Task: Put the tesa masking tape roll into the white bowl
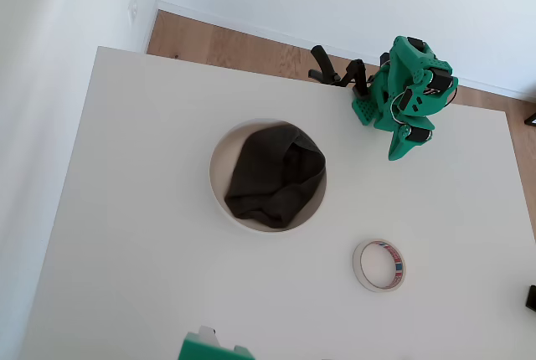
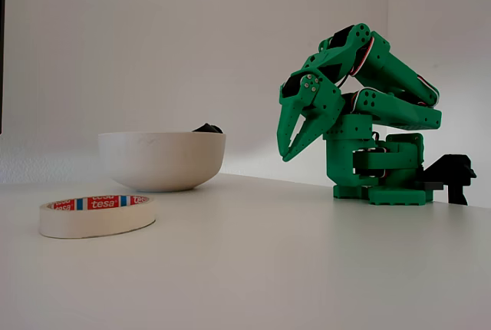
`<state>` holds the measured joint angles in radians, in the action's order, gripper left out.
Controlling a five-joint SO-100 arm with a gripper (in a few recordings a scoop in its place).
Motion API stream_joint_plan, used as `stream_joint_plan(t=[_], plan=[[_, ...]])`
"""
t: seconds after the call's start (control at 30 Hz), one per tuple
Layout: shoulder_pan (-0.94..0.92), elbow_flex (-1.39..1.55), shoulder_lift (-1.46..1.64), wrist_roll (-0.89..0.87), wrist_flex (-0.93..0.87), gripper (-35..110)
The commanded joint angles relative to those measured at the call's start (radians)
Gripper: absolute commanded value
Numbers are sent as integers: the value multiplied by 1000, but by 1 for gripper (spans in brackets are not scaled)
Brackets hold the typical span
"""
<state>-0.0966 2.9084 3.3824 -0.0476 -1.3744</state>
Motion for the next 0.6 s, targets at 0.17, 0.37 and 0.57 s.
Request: stream_joint_plan(t=[0.17, 0.37, 0.57], plan=[[-20, -11, 5, -8, -17, -8], [-15, -32, 5, 6, -17, -8], [-49, -189, -17, 3, 57, -8]])
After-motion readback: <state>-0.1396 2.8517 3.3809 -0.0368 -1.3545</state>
